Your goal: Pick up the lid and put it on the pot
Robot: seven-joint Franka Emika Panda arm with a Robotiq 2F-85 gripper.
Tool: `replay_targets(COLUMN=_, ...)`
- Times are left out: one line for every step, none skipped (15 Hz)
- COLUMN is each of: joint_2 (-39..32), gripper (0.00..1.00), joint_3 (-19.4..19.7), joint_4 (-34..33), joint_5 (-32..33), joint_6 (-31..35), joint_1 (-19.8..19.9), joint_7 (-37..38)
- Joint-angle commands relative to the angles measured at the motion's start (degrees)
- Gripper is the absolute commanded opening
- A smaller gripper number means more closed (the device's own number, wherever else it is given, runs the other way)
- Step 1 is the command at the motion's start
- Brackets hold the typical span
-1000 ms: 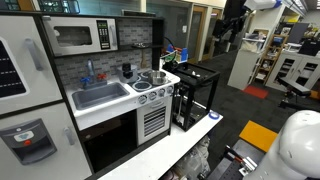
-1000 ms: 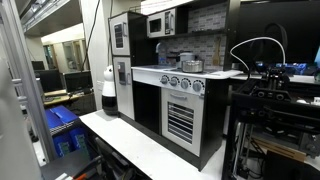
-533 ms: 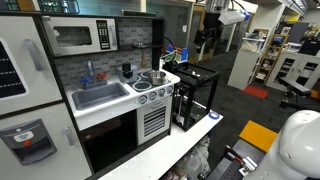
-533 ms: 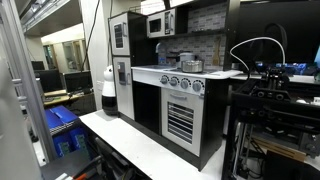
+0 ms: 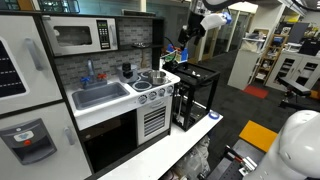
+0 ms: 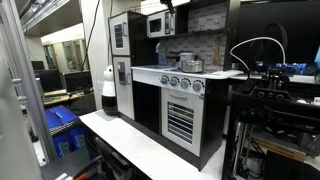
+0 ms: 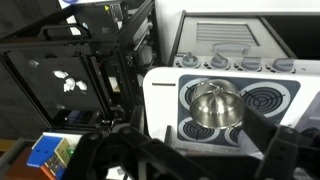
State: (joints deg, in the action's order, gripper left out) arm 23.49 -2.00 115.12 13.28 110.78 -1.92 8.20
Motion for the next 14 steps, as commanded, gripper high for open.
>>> replay_targets(joint_2=-0.5, gripper=1.00, joint_3=-3.2, joint_4=1.7, joint_5=4.7, joint_6=7.5, joint_1=2.7, joint_7=7.3)
replay_targets(joint_2=-0.3, gripper=1.00, joint_3=-1.9, joint_4=0.4, joint_5=2.2, joint_6=4.4, joint_1=1.4, joint_7=3.6)
replay_targets(joint_2=-0.3, gripper=1.00, joint_3=-2.3, joint_4=0.6, joint_5=2.6, joint_6=4.8, joint_1=1.5, joint_7=4.5)
replay_targets(joint_2=-0.3, gripper=1.00, joint_3=-2.3, joint_4=0.6, joint_5=2.5, joint_6=4.8, joint_1=1.5, joint_7=4.5)
replay_targets(joint_2=-0.3, gripper=1.00, joint_3=-2.3, joint_4=0.6, joint_5=2.5, joint_6=4.8, joint_1=1.5, joint_7=4.5)
replay_targets(joint_2=-0.2, gripper=1.00, joint_3=-2.3, joint_4=0.6, joint_5=2.5, joint_6=4.8, joint_1=1.5, joint_7=4.5)
replay_targets(joint_2=-0.2, gripper=1.00, joint_3=-2.3, joint_4=0.6, joint_5=2.5, joint_6=4.8, joint_1=1.5, joint_7=4.5)
replay_targets(joint_2=-0.1, gripper=1.00, joint_3=-2.4, joint_4=0.9, joint_5=3.4, joint_6=5.7, joint_1=1.7, joint_7=4.5)
replay_targets(joint_2=-0.9, gripper=1.00, joint_3=-1.9, joint_4=0.3, joint_5=2.9, joint_6=6.6, joint_1=1.4, joint_7=3.3)
replay_targets(joint_2=-1.8, gripper=1.00, joint_3=-1.5, joint_4=-0.2, joint_5=2.7, joint_6=8.6, joint_1=1.4, joint_7=2.8)
replay_targets(joint_2=-2.7, gripper=1.00, joint_3=-1.5, joint_4=-0.7, joint_5=3.1, joint_6=10.3, joint_1=1.6, joint_7=2.8)
replay_targets(joint_2=-3.5, gripper=1.00, joint_3=-1.5, joint_4=-1.1, joint_5=3.5, joint_6=12.7, joint_1=1.8, joint_7=3.0)
replay_targets(joint_2=-4.8, gripper=1.00, joint_3=-1.5, joint_4=-1.8, joint_5=3.7, joint_6=15.0, joint_1=2.1, joint_7=3.4)
replay_targets(joint_2=-6.0, gripper=1.00, joint_3=-1.7, joint_4=-2.3, joint_5=4.4, joint_6=17.2, joint_1=2.5, joint_7=3.7)
